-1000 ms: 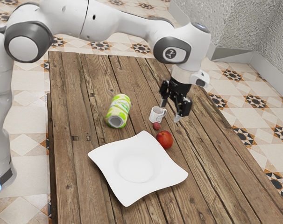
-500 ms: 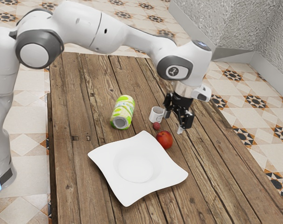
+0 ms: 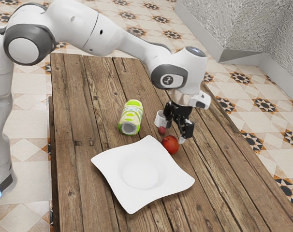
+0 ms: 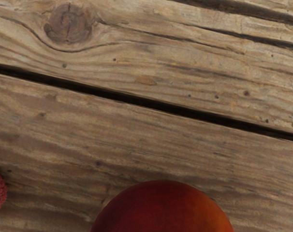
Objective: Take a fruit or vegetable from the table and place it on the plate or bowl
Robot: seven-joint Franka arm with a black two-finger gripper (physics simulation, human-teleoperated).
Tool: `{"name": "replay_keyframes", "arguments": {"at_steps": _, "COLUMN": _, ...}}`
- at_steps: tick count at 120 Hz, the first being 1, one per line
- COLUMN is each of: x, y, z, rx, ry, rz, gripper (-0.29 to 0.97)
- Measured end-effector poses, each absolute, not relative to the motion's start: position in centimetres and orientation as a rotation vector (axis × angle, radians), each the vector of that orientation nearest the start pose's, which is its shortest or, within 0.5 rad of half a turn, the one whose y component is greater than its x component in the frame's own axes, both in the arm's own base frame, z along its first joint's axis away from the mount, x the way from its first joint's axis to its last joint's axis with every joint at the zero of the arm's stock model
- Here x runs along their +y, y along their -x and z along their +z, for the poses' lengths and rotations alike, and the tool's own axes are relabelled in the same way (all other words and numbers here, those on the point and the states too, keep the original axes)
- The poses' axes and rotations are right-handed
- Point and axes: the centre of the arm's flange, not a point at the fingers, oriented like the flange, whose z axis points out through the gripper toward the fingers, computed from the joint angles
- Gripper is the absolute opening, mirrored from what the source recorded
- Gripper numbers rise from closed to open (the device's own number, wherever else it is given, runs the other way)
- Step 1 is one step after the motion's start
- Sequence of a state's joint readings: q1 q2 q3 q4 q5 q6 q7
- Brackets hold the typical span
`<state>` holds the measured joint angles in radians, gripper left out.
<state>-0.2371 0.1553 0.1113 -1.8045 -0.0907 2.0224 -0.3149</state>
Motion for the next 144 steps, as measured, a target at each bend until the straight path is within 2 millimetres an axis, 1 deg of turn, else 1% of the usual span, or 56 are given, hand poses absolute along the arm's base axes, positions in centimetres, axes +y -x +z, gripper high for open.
{"name": "replay_keyframes", "arguments": {"at_steps": 16, "x": -8.6, "y": -60.1, "z": 45.0, "rx": -0.374, "ry": 3.206, "rz": -0.065, "gripper": 0.68}}
{"name": "replay_keyframes", "arguments": {"at_steps": 32, "x": -8.7, "y": -60.0, "z": 44.7, "rx": -0.385, "ry": 3.21, "rz": -0.074, "gripper": 0.68}}
{"name": "replay_keyframes", "arguments": {"at_steps": 58, "x": -9.6, "y": -59.8, "z": 43.7, "rx": -0.394, "ry": 3.225, "rz": -0.063, "gripper": 0.68}}
{"name": "replay_keyframes", "arguments": {"at_steps": 78, "x": -9.2, "y": -59.9, "z": 42.8, "rx": -0.424, "ry": 3.227, "rz": -0.054, "gripper": 0.68}}
{"name": "replay_keyframes", "arguments": {"at_steps": 122, "x": -9.2, "y": -59.8, "z": 41.9, "rx": -0.45, "ry": 3.232, "rz": -0.054, "gripper": 0.68}}
{"name": "replay_keyframes", "arguments": {"at_steps": 144, "x": -8.9, "y": -60.1, "z": 40.9, "rx": -0.466, "ry": 3.228, "rz": -0.044, "gripper": 0.68}}
